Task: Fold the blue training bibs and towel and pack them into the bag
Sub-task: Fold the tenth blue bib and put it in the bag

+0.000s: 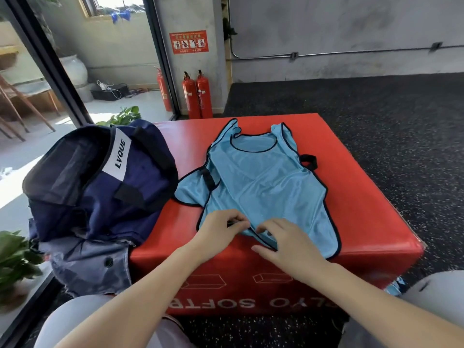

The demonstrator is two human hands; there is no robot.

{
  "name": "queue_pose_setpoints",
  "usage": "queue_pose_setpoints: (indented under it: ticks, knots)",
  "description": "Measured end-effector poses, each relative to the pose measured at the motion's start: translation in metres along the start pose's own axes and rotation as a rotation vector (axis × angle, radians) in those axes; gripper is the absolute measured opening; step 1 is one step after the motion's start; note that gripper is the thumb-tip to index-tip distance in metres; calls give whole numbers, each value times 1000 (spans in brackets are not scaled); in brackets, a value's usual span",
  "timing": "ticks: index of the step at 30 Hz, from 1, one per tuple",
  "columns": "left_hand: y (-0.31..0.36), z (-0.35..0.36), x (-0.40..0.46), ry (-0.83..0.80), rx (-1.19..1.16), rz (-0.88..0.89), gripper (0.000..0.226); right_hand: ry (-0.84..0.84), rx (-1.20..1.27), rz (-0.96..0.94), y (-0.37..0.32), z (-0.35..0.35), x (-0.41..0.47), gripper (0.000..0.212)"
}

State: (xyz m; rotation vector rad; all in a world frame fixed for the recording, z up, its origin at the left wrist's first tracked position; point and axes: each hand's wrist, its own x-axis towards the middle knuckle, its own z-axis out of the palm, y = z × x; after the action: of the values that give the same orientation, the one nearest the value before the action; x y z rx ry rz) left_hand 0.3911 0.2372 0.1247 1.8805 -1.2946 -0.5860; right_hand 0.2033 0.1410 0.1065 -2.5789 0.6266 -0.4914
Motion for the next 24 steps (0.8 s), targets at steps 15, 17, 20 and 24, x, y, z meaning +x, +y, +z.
queue_pose_setpoints:
  ticks: [15, 17, 20, 24]
  knots:
    - [10, -13, 18, -19, -175, -21, 17, 77, 369, 211, 5, -19, 25, 13]
    - [9, -13, 18, -5, -153, -9, 25, 63, 425, 218, 8, -22, 26, 13]
    - [9, -13, 18, 15, -33, 67, 24, 28, 419, 221, 9, -29, 29, 17]
    - [8, -24, 21, 58, 19, 112, 28, -123, 251, 197, 17, -47, 30, 29]
